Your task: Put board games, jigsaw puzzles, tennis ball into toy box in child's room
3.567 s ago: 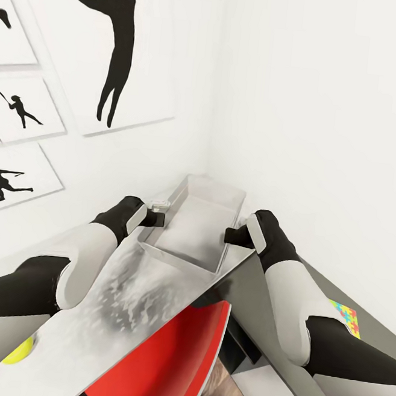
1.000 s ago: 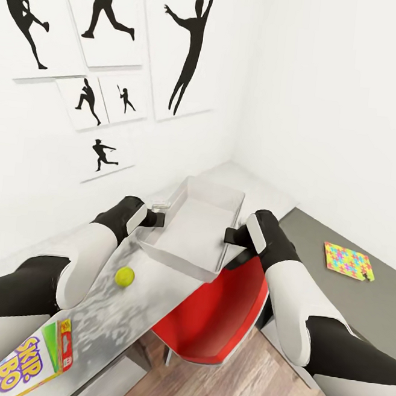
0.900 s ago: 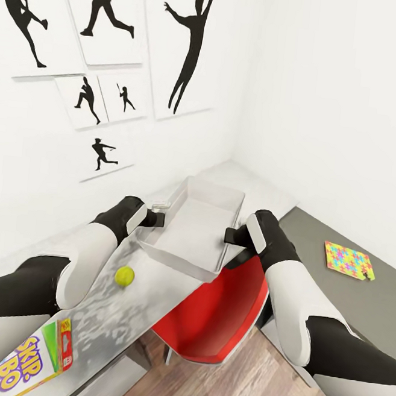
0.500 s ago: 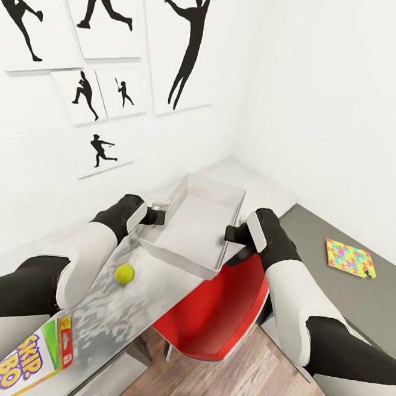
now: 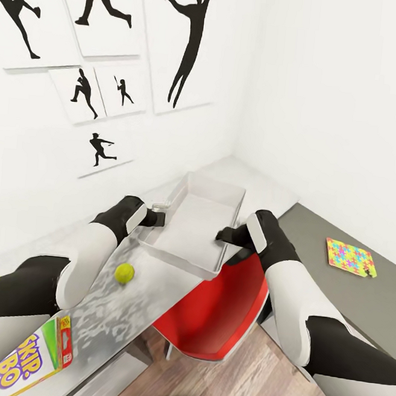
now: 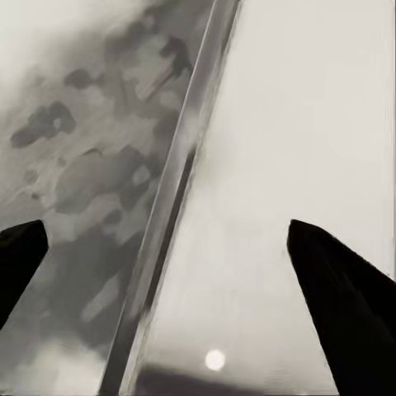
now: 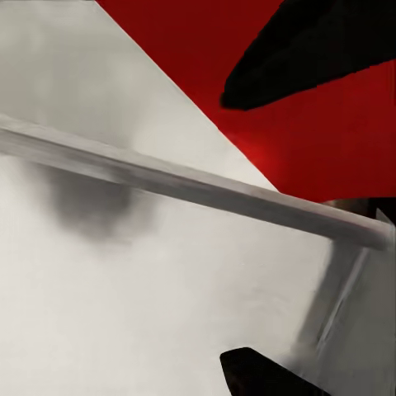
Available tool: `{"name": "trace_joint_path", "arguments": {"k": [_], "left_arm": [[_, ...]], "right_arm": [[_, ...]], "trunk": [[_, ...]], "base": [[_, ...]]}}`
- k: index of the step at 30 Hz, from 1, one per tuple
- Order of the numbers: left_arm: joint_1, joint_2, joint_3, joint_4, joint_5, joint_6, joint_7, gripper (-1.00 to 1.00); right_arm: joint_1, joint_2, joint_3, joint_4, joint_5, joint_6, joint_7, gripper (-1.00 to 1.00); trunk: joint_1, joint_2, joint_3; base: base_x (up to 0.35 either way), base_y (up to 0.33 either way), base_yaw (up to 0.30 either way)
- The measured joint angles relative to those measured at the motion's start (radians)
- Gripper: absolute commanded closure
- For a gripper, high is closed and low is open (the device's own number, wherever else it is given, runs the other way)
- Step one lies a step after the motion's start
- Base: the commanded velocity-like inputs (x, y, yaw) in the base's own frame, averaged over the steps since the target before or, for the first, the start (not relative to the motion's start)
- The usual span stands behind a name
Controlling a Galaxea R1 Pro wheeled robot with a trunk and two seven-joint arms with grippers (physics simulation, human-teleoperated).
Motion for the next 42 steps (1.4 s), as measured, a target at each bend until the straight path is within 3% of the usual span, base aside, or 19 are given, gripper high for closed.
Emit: {"name": "trace_joint_path", "arguments": {"k": [21, 27, 42], "left_arm": [[0.000, 0.005, 0.004, -0.002, 0.001, 0.002, -0.004, -1.00], [0.000, 0.006, 0.006, -0.044, 0.004, 0.009, -0.030, -1.00], [0.000, 0.024, 0.013, -0.161, 0.009, 0.124, -0.085, -1.00]], "right_arm": [[0.000, -0.001, -0.002, -0.007, -0.001, 0.000, 0.000, -1.00], [0.000, -0.001, -0.006, -0.009, -0.001, 0.000, 0.000, -1.00], [0.001, -0.009, -0.008, -0.110, -0.025, 0.000, 0.002, -1.00]], "trunk": [[0.000, 0.000, 0.008], [0.000, 0.000, 0.017], [0.000, 0.000, 0.040]], "base": [[0.000, 0.000, 0.000], [0.000, 0.000, 0.000], [0.000, 0.000, 0.000]]}}
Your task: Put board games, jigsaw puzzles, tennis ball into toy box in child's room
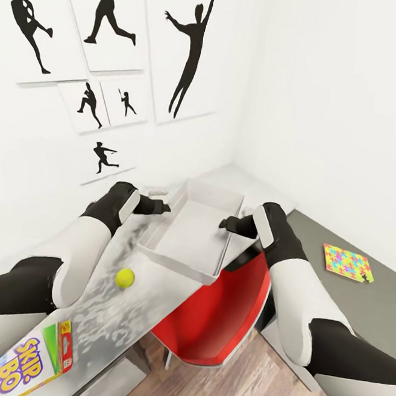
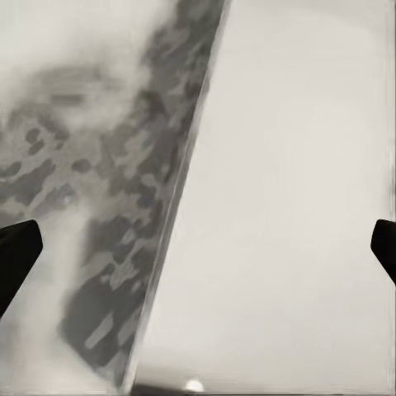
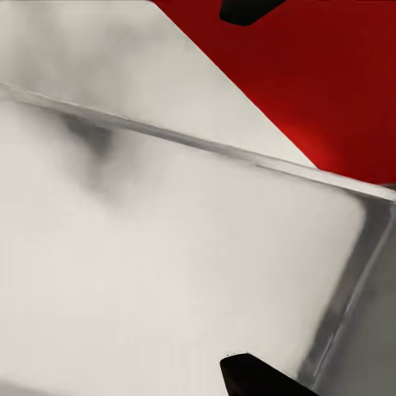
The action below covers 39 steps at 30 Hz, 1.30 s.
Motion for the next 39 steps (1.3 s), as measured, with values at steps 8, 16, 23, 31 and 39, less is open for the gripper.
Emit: {"name": "trace_joint_path", "arguments": {"k": [8, 16, 23, 31, 39], "left_arm": [[0.001, 0.044, 0.002, -0.106, 0.001, 0.100, -0.127, -1.00], [0.003, 0.120, 0.005, -0.179, 0.001, 0.205, -0.323, -1.00], [0.007, 0.225, 0.003, -0.193, 0.002, 0.246, -0.596, -1.00], [0.024, 0.367, 0.002, -0.196, 0.000, 0.258, -1.029, -1.00], [0.123, 0.443, -0.001, -0.256, 0.000, 0.255, -1.380, -1.00]], "right_arm": [[0.024, -0.009, 0.001, -0.106, -0.081, 0.000, 0.028, -1.00], [0.079, -0.056, 0.005, -0.215, -0.232, -0.001, 0.043, -1.00], [0.166, -0.196, 0.009, -0.345, -0.473, -0.001, 0.124, -1.00], [0.341, -0.423, 0.009, -0.472, -0.808, -0.002, 0.265, -1.00], [0.521, -0.553, -0.001, -0.525, -0.944, -0.001, 0.484, -1.00]], "trunk": [[0.000, 0.000, 0.013], [0.000, 0.000, 0.025], [0.000, 0.000, 0.036], [0.000, 0.000, 0.049], [0.000, 0.000, 0.061]], "base": [[0.000, 0.000, 0.000], [0.000, 0.000, 0.000], [0.000, 0.000, -0.004], [0.000, 0.000, -0.054], [0.000, 0.000, -0.074]]}}
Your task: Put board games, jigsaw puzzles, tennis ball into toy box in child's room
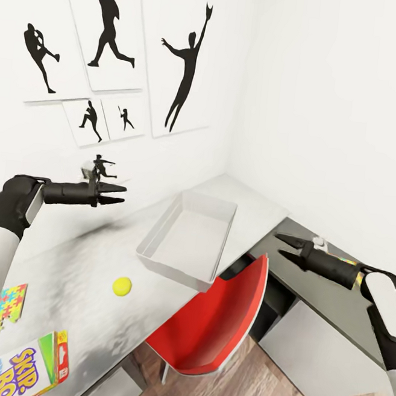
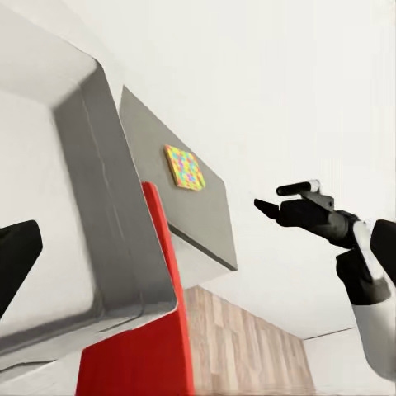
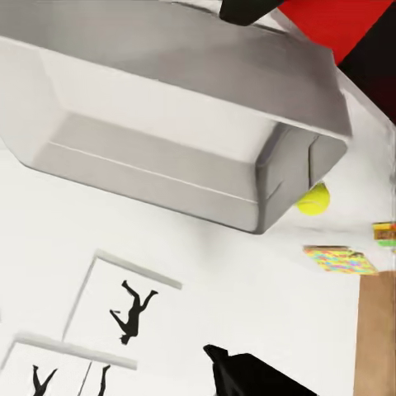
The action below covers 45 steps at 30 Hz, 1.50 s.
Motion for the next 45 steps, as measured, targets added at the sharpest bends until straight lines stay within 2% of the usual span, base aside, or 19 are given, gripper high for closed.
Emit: {"name": "trace_joint_path", "arguments": {"k": [1, 3, 5, 6, 9, 12, 13, 17, 18, 21, 23, 27, 28, 32, 33, 35, 36, 39, 45], "left_arm": [[0.034, 0.008, 0.001, -0.034, 0.001, 0.000, -0.054, -1.00], [0.093, 0.017, 0.003, -0.097, 0.004, 0.002, -0.100, -1.00], [0.136, 0.020, 0.005, -0.144, 0.007, 0.004, -0.101, -1.00], [0.176, 0.022, 0.006, -0.185, 0.013, 0.006, -0.101, -1.00], [0.236, 0.023, 0.007, -0.240, 0.032, 0.007, -0.101, -1.00], [0.304, 0.026, 0.012, -0.300, 0.086, 0.007, -0.101, -1.00], [0.335, 0.031, 0.019, -0.326, 0.124, 0.007, -0.101, -1.00], [0.404, 0.055, 0.037, -0.369, 0.199, 0.002, -0.102, -1.00], [0.439, 0.066, 0.045, -0.385, 0.228, -0.001, -0.102, -1.00], [0.493, 0.079, 0.054, -0.406, 0.257, -0.004, -0.102, -1.00], [0.542, 0.089, 0.074, -0.423, 0.276, -0.005, -0.102, -1.00], [0.622, 0.099, 0.139, -0.454, 0.301, -0.007, -0.101, -1.00], [0.655, 0.101, 0.168, -0.469, 0.313, -0.006, -0.101, -1.00], [0.723, 0.102, 0.217, -0.505, 0.349, -0.006, -0.101, -1.00], [0.755, 0.102, 0.231, -0.522, 0.370, -0.006, -0.101, -1.00], [0.789, 0.102, 0.240, -0.537, 0.391, -0.006, -0.101, -1.00], [0.820, 0.102, 0.246, -0.548, 0.407, -0.006, -0.101, -1.00], [0.872, 0.099, 0.254, -0.563, 0.425, -0.007, -0.101, -1.00], [0.909, 0.097, 0.257, -0.572, 0.435, -0.008, -0.102, -1.00]], "right_arm": [[0.033, -0.010, -0.003, -0.007, -0.003, 0.000, 0.049, -1.00], [0.079, -0.020, -0.012, -0.013, -0.005, 0.000, 0.119, -1.00], [0.109, -0.023, -0.021, -0.015, -0.006, 0.000, 0.158, -1.00], [0.137, -0.025, -0.034, -0.016, -0.005, 0.000, 0.188, -1.00], [0.183, -0.027, -0.062, -0.018, -0.005, 0.000, 0.223, -1.00], [0.242, -0.028, -0.117, -0.021, -0.005, 0.000, 0.265, -1.00], [0.271, -0.028, -0.145, -0.028, -0.004, -0.001, 0.289, -1.00], [0.333, -0.027, -0.185, -0.059, -0.003, -0.001, 0.342, -1.00], [0.364, -0.027, -0.196, -0.075, -0.001, -0.006, 0.364, -1.00], [0.410, -0.027, -0.206, -0.093, -0.001, -0.045, 0.391, -1.00], [0.456, -0.027, -0.210, -0.104, 0.002, -0.095, 0.419, -1.00], [0.544, -0.026, -0.213, -0.109, 0.012, -0.167, 0.490, -1.00], [0.577, -0.025, -0.214, -0.109, 0.028, -0.202, 0.527, -1.00], [0.631, -0.025, -0.215, -0.109, 0.089, -0.290, 0.621, -1.00], [0.645, -0.025, -0.215, -0.110, 0.127, -0.326, 0.680, -1.00], [0.655, -0.022, -0.216, -0.112, 0.161, -0.351, 0.743, -1.00], [0.661, -0.020, -0.217, -0.112, 0.188, -0.369, 0.800, -1.00], [0.668, -0.015, -0.216, -0.109, 0.227, -0.391, 0.877, -1.00], [0.673, -0.004, -0.213, -0.107, 0.279, -0.406, 0.918, -1.00]], "trunk": [[0.000, 0.000, 0.001], [0.000, 0.000, 0.005], [0.000, 0.000, 0.008], [0.000, 0.000, 0.009], [0.000, 0.000, 0.014], [0.000, 0.000, 0.019], [0.000, 0.000, 0.021], [0.000, 0.000, 0.027], [0.000, 0.000, 0.028], [0.000, 0.000, 0.033], [0.000, 0.000, 0.037], [0.000, 0.000, 0.043], [0.000, 0.000, 0.044], [0.000, 0.000, 0.051], [0.000, 0.000, 0.052], [0.000, 0.000, 0.056], [0.000, 0.000, 0.057], [0.000, 0.000, 0.062], [0.000, 0.000, 0.072]], "base": [[0.000, 0.000, -0.069], [0.000, 0.000, -0.043], [0.000, 0.000, -0.025], [0.000, 0.000, -0.016], [0.000, 0.000, -0.010], [0.000, 0.000, -0.004], [0.000, 0.000, -0.002], [0.000, 0.000, -0.001], [0.000, 0.000, 0.000], [0.000, 0.000, 0.000], [0.000, 0.000, 0.000], [0.000, 0.000, 0.000], [0.000, 0.000, 0.000], [0.000, -0.018, 0.000], [0.000, -0.064, 0.000], [0.000, -0.085, 0.000], [0.000, -0.103, 0.000], [0.000, -0.147, 0.000], [0.000, -0.235, 0.000]]}}
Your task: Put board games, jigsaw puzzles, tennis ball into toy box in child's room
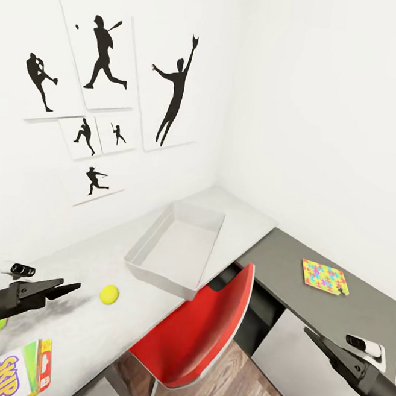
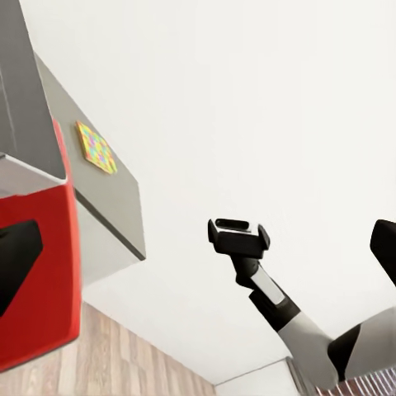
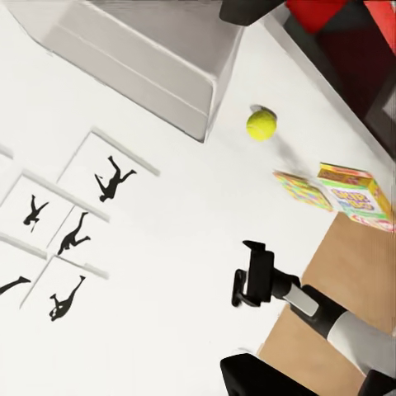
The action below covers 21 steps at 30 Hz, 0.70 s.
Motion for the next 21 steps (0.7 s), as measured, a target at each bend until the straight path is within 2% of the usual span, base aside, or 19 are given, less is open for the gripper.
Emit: {"name": "trace_joint_path", "arguments": {"k": [4, 9, 21], "left_arm": [[0.014, -0.001, -0.001, 0.001, -0.001, -0.009, 0.000, -1.00], [0.026, -0.001, -0.001, -0.005, 0.000, -0.047, 0.000, -1.00], [0.031, 0.002, 0.002, -0.015, 0.002, -0.063, 0.000, -1.00]], "right_arm": [[0.000, 0.020, 0.000, 0.000, 0.038, -0.005, 0.007, -1.00], [0.000, 0.030, -0.001, 0.001, 0.077, -0.007, 0.009, -1.00], [0.000, 0.034, 0.000, 0.007, 0.095, -0.009, 0.007, -1.00]], "trunk": [[0.000, 0.000, 0.006], [0.000, 0.000, 0.014], [0.000, 0.000, 0.033]], "base": [[0.000, -0.250, 0.000], [0.000, -0.097, 0.000], [-0.003, -0.013, 0.000]]}}
